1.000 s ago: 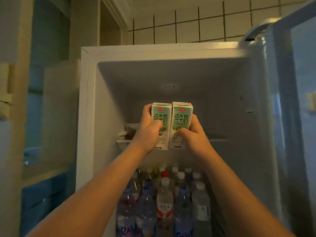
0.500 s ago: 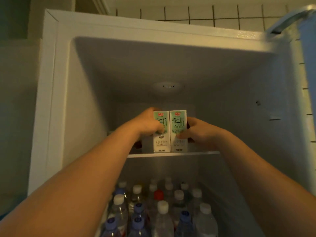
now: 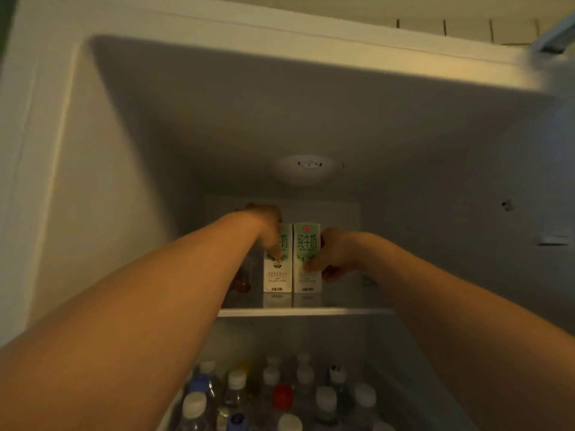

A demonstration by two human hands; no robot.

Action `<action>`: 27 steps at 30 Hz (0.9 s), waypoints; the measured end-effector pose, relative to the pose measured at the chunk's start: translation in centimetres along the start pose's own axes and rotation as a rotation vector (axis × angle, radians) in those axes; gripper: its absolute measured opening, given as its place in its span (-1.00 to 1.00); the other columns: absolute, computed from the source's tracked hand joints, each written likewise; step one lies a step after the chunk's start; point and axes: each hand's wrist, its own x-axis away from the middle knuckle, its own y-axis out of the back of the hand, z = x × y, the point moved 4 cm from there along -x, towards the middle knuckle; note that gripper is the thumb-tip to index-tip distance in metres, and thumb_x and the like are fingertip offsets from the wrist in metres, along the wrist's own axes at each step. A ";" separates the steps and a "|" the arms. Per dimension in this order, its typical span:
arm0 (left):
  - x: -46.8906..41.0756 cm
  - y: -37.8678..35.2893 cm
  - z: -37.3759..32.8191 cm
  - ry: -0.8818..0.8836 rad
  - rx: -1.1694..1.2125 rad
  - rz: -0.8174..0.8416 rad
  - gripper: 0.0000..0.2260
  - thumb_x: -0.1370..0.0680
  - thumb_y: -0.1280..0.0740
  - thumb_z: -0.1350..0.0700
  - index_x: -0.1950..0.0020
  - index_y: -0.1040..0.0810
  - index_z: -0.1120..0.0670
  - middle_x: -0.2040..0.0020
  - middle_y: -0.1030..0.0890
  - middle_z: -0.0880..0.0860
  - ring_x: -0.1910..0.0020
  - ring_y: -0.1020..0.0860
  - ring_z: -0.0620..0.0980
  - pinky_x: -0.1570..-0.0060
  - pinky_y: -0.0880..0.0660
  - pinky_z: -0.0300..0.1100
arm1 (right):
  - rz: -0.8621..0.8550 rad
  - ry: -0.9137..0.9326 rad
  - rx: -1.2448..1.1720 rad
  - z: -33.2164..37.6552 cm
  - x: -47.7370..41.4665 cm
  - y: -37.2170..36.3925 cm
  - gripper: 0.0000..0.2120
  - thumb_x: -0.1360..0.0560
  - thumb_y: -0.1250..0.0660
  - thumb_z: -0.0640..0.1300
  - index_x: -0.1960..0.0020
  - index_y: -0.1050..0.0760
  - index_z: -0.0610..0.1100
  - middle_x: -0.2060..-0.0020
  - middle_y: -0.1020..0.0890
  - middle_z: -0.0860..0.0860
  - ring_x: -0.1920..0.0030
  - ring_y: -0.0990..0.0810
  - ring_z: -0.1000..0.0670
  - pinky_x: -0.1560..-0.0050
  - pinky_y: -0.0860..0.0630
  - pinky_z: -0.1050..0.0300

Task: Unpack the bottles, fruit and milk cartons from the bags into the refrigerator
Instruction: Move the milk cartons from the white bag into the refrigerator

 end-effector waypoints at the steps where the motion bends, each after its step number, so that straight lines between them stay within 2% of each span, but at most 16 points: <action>1: -0.7 -0.1 0.2 0.010 -0.027 0.002 -0.42 -0.38 -0.60 0.00 -0.33 -0.51 0.08 -0.24 -0.61 0.06 -0.18 -0.59 0.08 -0.20 -0.56 0.02 | 0.005 -0.015 0.004 0.0 -0.8 -0.1 -0.69 -0.49 -0.46 -0.24 -0.22 -0.54 -0.15 -0.11 -0.67 -0.10 -0.08 -0.67 -0.10 -0.09 -0.64 -0.04; 6: -3.7 -0.6 1.0 0.041 -0.200 0.008 -0.41 -0.35 -0.60 -0.05 -0.31 -0.50 0.03 -0.23 -0.59 0.03 -0.20 -0.55 0.07 -0.19 -0.48 -0.01 | 0.014 -0.060 -0.024 0.2 -4.4 -0.8 -0.71 -0.47 -0.47 -0.30 -0.17 -0.55 -0.17 -0.12 -0.66 -0.14 -0.11 -0.65 -0.14 -0.09 -0.64 -0.10; 9: -5.6 -1.4 1.5 0.054 -0.265 0.016 -0.40 -0.33 -0.60 -0.08 -0.29 -0.49 0.03 -0.21 -0.58 0.03 -0.20 -0.53 0.08 -0.22 -0.43 0.02 | 0.026 -0.109 0.004 0.2 -6.4 -1.4 -0.61 -0.48 -0.47 -0.30 -0.28 -0.50 -0.24 -0.18 -0.61 -0.21 -0.11 -0.65 -0.19 -0.11 -0.63 -0.13; 12: -7.3 -2.2 1.9 0.047 -0.317 0.007 -0.37 -0.33 -0.60 -0.13 -0.30 -0.48 0.04 -0.21 -0.57 0.05 -0.19 -0.52 0.08 -0.21 -0.42 0.02 | 0.051 -0.134 0.058 0.2 -8.0 -1.8 -0.57 -0.52 -0.43 -0.27 -0.35 -0.44 -0.28 -0.22 -0.58 -0.25 -0.02 -0.64 -0.17 -0.08 -0.63 -0.13; 16: -9.3 -3.4 2.8 0.002 -0.383 -0.075 -0.35 -0.31 -0.60 -0.16 -0.30 -0.50 0.04 -0.22 -0.53 0.07 -0.21 -0.47 0.10 -0.19 -0.42 0.02 | 0.050 -0.154 0.120 -0.2 -9.9 -2.1 -0.55 -0.53 -0.44 -0.20 -0.37 -0.42 -0.26 -0.11 -0.59 -0.22 0.16 -0.65 -0.15 -0.02 -0.63 -0.14; 18: -10.3 -3.9 3.2 -0.011 -0.404 -0.076 -0.33 -0.32 -0.59 -0.16 -0.33 -0.46 0.05 -0.25 -0.50 0.09 -0.23 -0.46 0.11 -0.20 -0.41 0.03 | 0.043 -0.153 0.157 -0.5 -10.5 -2.5 -0.51 -0.55 -0.42 -0.15 -0.42 -0.38 -0.24 -0.15 -0.58 -0.24 0.09 -0.65 -0.19 0.02 -0.63 -0.14; 21: -11.3 -4.2 3.4 -0.011 -0.465 -0.095 -0.28 -0.33 -0.59 -0.15 -0.38 -0.41 0.06 -0.29 -0.47 0.11 -0.26 -0.44 0.13 -0.20 -0.40 0.03 | 0.032 -0.137 0.213 -0.6 -10.7 -3.0 -0.49 -0.60 -0.35 -0.08 -0.46 -0.30 -0.21 -0.28 -0.51 -0.24 -0.14 -0.60 -0.19 0.08 -0.59 -0.04; 24: -11.6 -4.7 3.3 0.003 -0.505 -0.158 -0.28 -0.38 -0.57 -0.08 -0.44 -0.34 0.07 -0.31 -0.44 0.12 -0.30 -0.42 0.14 -0.23 -0.37 0.04 | -0.031 -0.075 0.369 -0.3 -10.2 -2.9 -0.50 -0.65 -0.25 -0.03 -0.51 -0.25 -0.20 -0.38 -0.45 -0.18 -0.34 -0.50 -0.14 -0.26 -0.48 0.01; 27: -11.6 -5.1 3.0 0.041 -0.540 -0.162 -0.32 -0.43 -0.54 -0.01 -0.46 -0.33 0.08 -0.33 -0.43 0.12 -0.33 -0.39 0.14 -0.30 -0.32 0.03 | -0.033 -0.054 0.437 0.0 -9.6 -2.6 -0.49 -0.66 -0.21 -0.01 -0.54 -0.20 -0.17 -0.45 -0.39 -0.15 -0.40 -0.43 -0.12 -0.36 -0.36 0.04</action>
